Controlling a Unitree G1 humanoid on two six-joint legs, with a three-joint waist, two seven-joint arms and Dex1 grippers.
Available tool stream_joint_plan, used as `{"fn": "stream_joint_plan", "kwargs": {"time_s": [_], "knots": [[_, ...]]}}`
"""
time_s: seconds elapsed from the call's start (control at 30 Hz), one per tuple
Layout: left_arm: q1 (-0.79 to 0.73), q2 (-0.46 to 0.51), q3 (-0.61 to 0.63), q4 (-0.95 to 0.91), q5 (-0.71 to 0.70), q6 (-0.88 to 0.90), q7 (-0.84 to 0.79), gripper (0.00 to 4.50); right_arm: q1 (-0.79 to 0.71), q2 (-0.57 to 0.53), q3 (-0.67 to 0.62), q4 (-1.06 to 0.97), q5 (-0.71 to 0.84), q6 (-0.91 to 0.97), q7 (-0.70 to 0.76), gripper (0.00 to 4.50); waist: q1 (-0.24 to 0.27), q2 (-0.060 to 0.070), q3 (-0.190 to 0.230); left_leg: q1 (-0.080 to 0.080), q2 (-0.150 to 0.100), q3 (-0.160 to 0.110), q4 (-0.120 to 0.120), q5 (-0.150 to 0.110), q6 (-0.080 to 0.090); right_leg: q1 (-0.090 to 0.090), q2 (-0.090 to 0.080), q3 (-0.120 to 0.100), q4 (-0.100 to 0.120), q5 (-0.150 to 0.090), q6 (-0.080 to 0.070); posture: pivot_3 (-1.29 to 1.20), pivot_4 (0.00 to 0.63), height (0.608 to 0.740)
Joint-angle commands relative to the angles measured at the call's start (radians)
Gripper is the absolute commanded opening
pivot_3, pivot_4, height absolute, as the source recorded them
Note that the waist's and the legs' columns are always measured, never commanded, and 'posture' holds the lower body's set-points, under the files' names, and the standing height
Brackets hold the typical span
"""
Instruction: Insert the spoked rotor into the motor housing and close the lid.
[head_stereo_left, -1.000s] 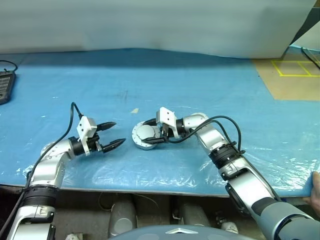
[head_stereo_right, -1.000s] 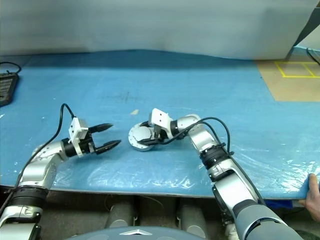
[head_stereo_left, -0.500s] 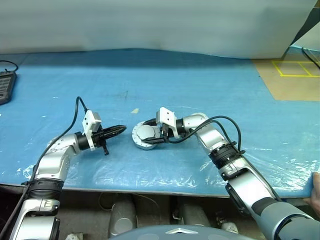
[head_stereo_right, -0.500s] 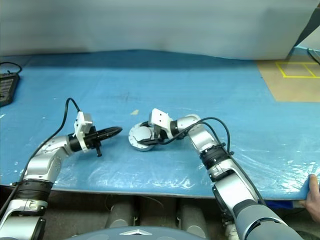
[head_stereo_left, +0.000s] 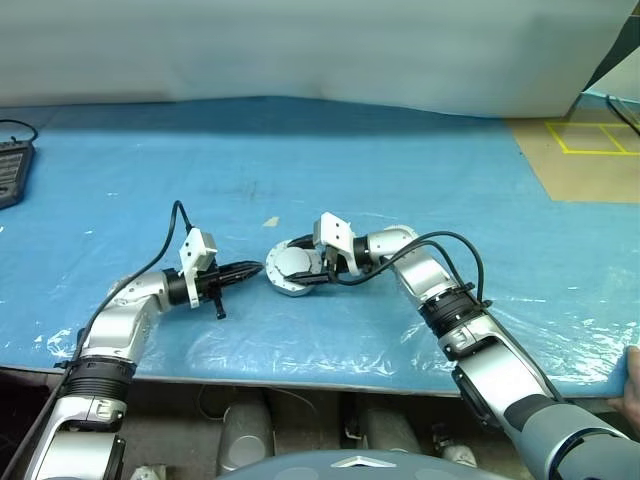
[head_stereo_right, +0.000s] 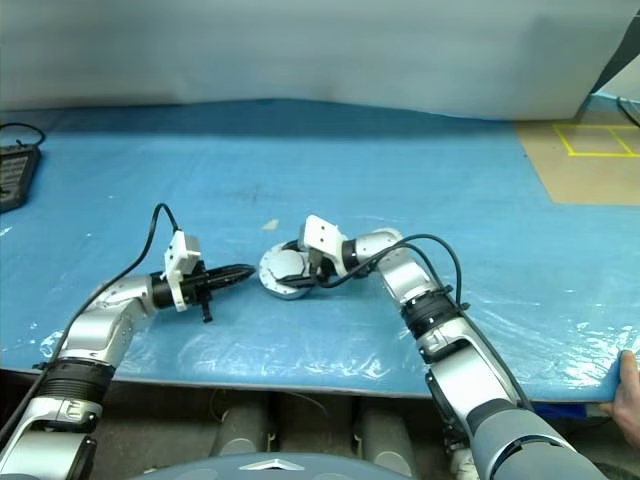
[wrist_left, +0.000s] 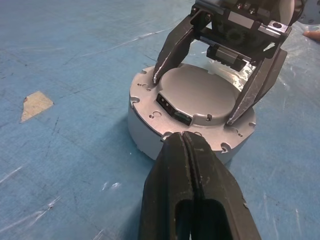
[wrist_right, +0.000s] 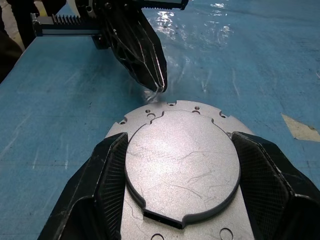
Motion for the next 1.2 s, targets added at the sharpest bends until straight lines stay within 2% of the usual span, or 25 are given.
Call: {"fn": "stream_joint_plan", "kwargs": {"time_s": [0.03,0.4,0.77,0.9,0.93,1.2], "knots": [[-0.024,-0.005,-0.001,-0.008,-0.003,-0.004,-0.012,0.04,0.019,-0.034,0.007,0.047,-0.06,0.017,-0.04,2.93,0.0,0.0,0.0,0.0,0.0,0.0,0.0,0.0,0.0,0.0,0.0,0.0,0.0,0.0,0.0,0.0,0.15,0.74],[-0.025,0.001,-0.072,0.039,0.118,-0.042,0.017,0.04,0.022,-0.038,0.006,0.027,-0.054,0.024,-0.036,2.93,0.002,0.001,-0.001,0.0,-0.001,0.0,-0.001,0.0,0.0,0.0,-0.001,0.0,-0.001,0.0,0.001,0.0,0.15,0.74],[-0.028,-0.016,-0.085,0.031,0.127,-0.059,0.035,0.04,0.027,-0.053,-0.004,-0.02,-0.021,0.075,0.005,2.93,0.007,0.002,-0.001,0.0,-0.002,0.0,-0.001,0.0,0.0,0.001,-0.002,0.0,-0.001,-0.001,0.001,0.0,0.15,0.74],[-0.028,-0.021,-0.089,0.015,0.126,-0.051,0.047,0.0,0.042,-0.069,-0.001,-0.065,-0.007,0.08,0.037,4.3,0.011,0.002,-0.001,0.0,-0.002,0.0,-0.001,0.0,0.0,0.001,-0.002,0.0,-0.003,-0.001,0.002,0.0,0.15,0.74],[-0.029,-0.022,-0.089,0.015,0.126,-0.051,0.049,0.0,0.046,-0.071,-0.005,-0.076,-0.004,0.075,0.035,4.47,0.011,0.002,-0.001,0.0,-0.002,0.0,-0.001,0.0,0.0,0.001,-0.002,0.0,-0.003,-0.001,0.002,0.0,0.15,0.74],[-0.001,-0.011,-0.084,-0.016,0.117,-0.04,0.06,0.0,0.067,-0.109,-0.07,-0.179,0.073,0.131,0.062,4.47,0.007,0.002,-0.001,-0.001,-0.002,0.0,-0.003,0.0,0.0,0.0,-0.002,0.0,-0.003,-0.003,0.004,0.0,0.15,0.74]]}}
